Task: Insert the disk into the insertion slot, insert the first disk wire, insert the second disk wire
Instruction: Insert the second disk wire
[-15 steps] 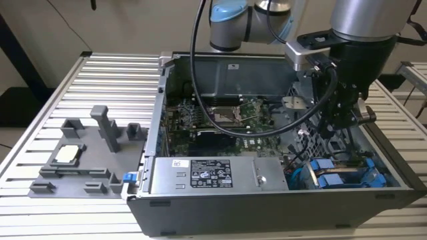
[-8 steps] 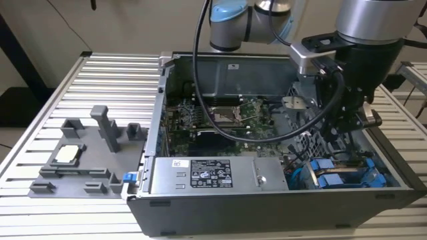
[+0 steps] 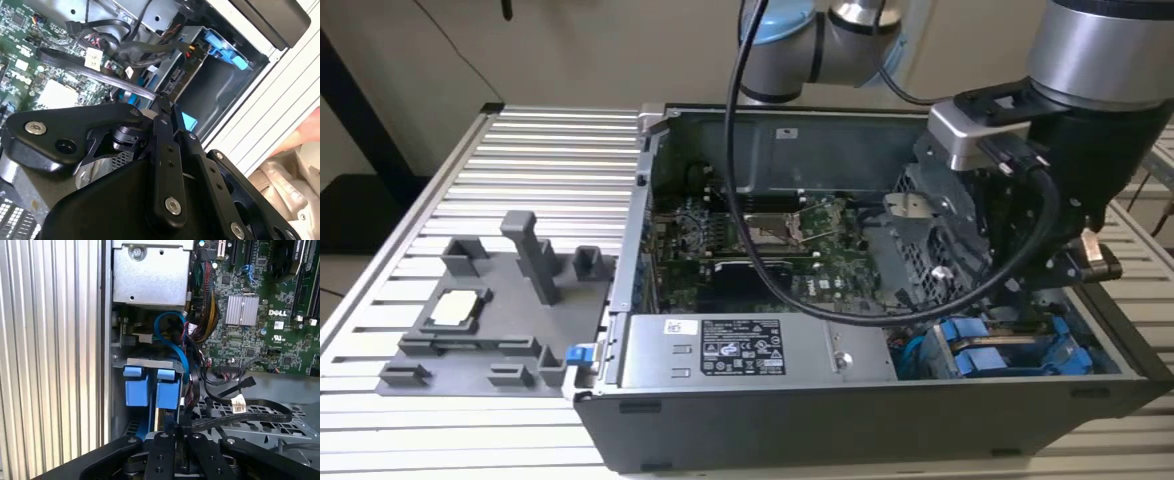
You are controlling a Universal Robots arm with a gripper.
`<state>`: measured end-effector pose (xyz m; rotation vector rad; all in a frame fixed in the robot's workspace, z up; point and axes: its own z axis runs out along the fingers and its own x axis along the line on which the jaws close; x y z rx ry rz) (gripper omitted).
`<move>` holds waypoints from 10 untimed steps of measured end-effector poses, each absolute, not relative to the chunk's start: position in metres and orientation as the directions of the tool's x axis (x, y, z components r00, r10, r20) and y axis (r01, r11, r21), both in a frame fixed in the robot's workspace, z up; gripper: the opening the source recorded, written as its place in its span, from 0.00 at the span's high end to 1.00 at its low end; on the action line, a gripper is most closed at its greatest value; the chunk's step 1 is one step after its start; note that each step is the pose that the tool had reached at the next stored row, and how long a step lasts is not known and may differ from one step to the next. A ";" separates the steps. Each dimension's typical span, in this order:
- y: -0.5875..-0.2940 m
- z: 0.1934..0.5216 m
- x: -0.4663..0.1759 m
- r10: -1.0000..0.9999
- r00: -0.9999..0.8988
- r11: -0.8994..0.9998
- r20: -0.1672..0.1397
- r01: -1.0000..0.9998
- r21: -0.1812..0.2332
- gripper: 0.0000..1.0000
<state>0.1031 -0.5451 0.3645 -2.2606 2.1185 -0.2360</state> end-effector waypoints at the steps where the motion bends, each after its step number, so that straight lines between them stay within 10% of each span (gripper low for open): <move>1: -0.548 0.364 0.104 -0.994 0.059 -0.070 0.087 -0.989 -0.127 0.84; 10: -0.558 0.364 0.110 -0.998 0.060 -0.062 0.026 -0.990 -0.125 0.84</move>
